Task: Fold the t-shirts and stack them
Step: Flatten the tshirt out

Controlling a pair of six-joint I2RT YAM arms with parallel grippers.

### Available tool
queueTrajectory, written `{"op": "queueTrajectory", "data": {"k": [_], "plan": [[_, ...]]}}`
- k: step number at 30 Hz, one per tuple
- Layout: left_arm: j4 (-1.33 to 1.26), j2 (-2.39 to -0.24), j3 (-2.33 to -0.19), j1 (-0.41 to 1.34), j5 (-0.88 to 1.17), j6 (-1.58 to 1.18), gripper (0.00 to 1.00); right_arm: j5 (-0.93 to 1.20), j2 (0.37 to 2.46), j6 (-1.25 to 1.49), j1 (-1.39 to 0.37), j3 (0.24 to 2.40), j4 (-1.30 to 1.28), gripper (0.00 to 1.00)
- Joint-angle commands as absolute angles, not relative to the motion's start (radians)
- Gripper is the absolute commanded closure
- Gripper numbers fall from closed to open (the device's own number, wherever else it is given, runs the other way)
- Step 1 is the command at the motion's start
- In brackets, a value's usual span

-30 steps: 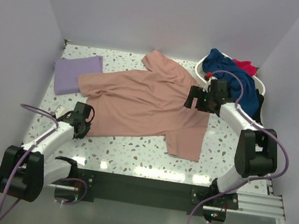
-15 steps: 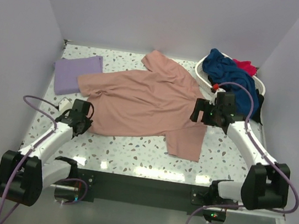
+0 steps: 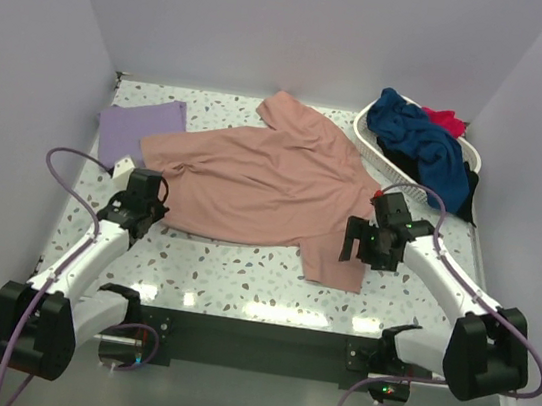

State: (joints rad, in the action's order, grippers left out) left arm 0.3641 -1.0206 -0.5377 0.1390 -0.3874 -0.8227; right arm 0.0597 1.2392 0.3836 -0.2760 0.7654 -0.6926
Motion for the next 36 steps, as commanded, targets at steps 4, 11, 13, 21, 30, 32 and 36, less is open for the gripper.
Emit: {"op": "queueTrajectory", "data": {"k": [4, 11, 13, 21, 30, 32, 36], "plan": [[0.261, -1.019, -0.584, 0.144, -0.373, -0.7, 1.0, -0.04, 1.213, 0.532, -0.334, 0.75, -0.799, 0.13], [0.247, -1.038, -0.61, 0.144, -0.359, -0.654, 1.0, -0.04, 1.213, 0.603, -0.357, 0.678, -0.753, 0.18], [0.247, -1.04, -0.62, 0.144, -0.353, -0.65, 1.0, -0.043, 1.229, 0.603, -0.359, 0.67, -0.736, 0.2], [0.265, -1.039, -0.626, 0.144, -0.357, -0.641, 1.0, -0.055, 1.27, 0.603, -0.359, 0.623, -0.669, 0.28], [0.281, -1.02, -0.623, 0.144, -0.367, -0.635, 1.0, -0.035, 1.284, 0.615, -0.36, 0.592, -0.621, 0.44], [0.285, -1.017, -0.624, 0.144, -0.37, -0.632, 1.0, -0.023, 1.287, 0.618, -0.36, 0.584, -0.612, 0.51], [0.285, -1.015, -0.624, 0.144, -0.37, -0.626, 1.0, -0.009, 1.272, 0.621, -0.36, 0.571, -0.609, 0.65]]}}
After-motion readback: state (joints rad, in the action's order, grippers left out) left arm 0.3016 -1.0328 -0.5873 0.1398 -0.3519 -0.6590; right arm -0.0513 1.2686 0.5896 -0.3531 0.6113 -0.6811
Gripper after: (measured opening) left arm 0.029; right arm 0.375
